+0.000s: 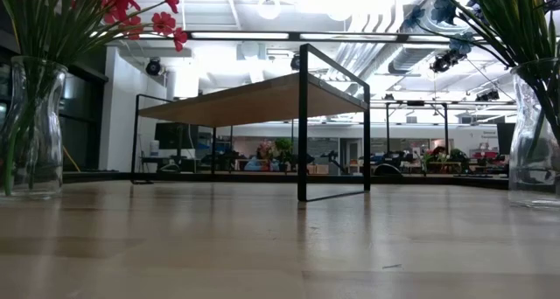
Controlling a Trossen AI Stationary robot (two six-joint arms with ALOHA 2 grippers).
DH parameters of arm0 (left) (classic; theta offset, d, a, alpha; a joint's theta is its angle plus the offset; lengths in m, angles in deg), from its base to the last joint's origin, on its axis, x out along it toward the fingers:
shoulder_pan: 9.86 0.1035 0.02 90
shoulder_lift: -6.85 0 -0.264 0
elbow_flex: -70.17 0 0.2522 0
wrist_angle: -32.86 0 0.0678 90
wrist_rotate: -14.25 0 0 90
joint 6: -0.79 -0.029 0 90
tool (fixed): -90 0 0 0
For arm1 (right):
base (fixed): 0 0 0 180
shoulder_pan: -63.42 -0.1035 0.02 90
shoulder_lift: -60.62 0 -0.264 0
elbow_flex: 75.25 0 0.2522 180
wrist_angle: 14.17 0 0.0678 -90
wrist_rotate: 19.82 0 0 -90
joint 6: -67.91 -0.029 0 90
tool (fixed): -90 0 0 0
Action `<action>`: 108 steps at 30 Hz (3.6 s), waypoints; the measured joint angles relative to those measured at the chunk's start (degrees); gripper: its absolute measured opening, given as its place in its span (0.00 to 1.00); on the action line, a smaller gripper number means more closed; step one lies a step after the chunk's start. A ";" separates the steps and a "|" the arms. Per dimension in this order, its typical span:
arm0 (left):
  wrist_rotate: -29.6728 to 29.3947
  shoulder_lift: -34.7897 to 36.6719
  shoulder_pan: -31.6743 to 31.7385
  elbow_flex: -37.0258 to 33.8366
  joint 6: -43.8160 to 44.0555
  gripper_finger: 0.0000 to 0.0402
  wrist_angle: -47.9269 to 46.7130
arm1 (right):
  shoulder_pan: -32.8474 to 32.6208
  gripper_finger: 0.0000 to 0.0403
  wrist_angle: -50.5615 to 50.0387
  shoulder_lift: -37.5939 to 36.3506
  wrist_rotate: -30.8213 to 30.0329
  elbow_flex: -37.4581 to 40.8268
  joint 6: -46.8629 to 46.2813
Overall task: Pick and place flowers into a vace then onto a shelf
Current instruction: Put the left transparent vase on the shelf
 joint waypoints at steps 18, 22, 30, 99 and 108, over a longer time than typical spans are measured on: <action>5.46 -16.50 -6.70 -0.02 36.12 0.89 -18.38 | -1.64 0.65 -0.97 -0.78 2.47 0.00 1.52; 5.65 -18.42 -6.54 -0.02 40.62 0.89 -26.13 | -1.64 0.65 -0.98 -1.83 2.47 0.00 1.51; 4.59 -21.60 -6.52 -0.02 47.02 0.89 -38.66 | -1.64 0.65 -1.01 -3.35 3.81 0.00 1.68; -3.78 -27.05 2.15 -25.82 60.14 0.89 -38.95 | -1.36 0.65 -1.86 -6.56 0.32 0.00 2.84; -6.95 -27.06 2.93 -27.27 60.13 0.89 -39.01 | -1.33 0.65 -1.84 -6.56 -0.61 0.00 2.99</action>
